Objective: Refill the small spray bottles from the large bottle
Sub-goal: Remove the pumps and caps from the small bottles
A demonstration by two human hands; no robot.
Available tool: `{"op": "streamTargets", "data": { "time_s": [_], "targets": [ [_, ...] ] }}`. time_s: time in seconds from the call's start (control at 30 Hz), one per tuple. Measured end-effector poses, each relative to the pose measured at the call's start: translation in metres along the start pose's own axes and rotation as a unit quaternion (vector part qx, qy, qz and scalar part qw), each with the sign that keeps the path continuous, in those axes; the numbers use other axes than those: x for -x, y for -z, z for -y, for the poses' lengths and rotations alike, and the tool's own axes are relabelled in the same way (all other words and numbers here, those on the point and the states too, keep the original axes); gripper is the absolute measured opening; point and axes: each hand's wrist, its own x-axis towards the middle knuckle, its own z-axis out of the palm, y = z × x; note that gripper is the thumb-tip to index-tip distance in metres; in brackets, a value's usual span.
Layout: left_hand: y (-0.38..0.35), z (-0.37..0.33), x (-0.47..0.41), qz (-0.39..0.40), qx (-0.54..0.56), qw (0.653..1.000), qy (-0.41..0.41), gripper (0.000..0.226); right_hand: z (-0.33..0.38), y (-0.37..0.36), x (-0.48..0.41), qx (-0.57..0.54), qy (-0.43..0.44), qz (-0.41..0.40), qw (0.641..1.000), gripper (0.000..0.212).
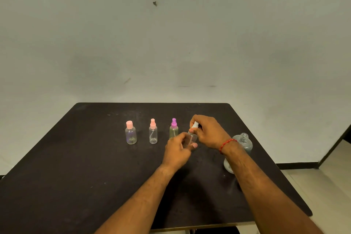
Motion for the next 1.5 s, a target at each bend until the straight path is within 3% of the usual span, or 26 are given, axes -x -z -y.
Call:
{"op": "streamTargets", "data": {
  "time_s": [0.47,0.6,0.73,0.93,1.17,1.23,1.33,1.4,1.5],
  "targets": [
    [-0.005,-0.005,0.002,0.029,0.037,0.999,0.013,0.021,-0.001,0.012,0.005,0.051,0.037,0.055,0.997,0.017],
    [-0.008,-0.008,0.002,0.006,0.036,0.999,0.015,0.021,0.000,0.012,0.006,0.035,-0.016,-0.010,0.999,0.010],
    [-0.013,-0.009,0.000,-0.012,0.028,1.000,0.005,0.024,0.001,0.011,0.001,0.075,-0.078,-0.036,0.993,0.029],
    [-0.013,-0.007,0.000,0.001,0.025,1.000,0.010,0.022,0.000,0.015,0.000,0.072,-0.032,0.015,0.997,0.009],
    [-0.013,-0.006,-0.001,0.021,0.039,0.999,0.011,0.023,-0.003,0.021,0.008,-0.015,0.021,0.036,0.999,0.021],
    [-0.014,-0.007,-0.001,0.016,0.044,0.999,0.010,0.023,-0.003,0.018,0.009,-0.033,0.005,0.004,0.999,0.021],
    [-0.016,-0.010,0.001,0.002,0.044,0.999,0.013,0.027,-0.002,0.015,0.006,0.039,-0.063,-0.042,0.996,0.026],
    [-0.017,-0.008,0.001,-0.008,0.039,0.999,0.007,0.027,-0.001,0.013,0.003,0.070,-0.077,-0.038,0.994,0.027],
    [-0.017,-0.005,0.002,-0.008,0.039,0.999,-0.003,0.021,-0.001,0.014,0.002,0.052,-0.055,0.000,0.997,0.010]
  ]
}}
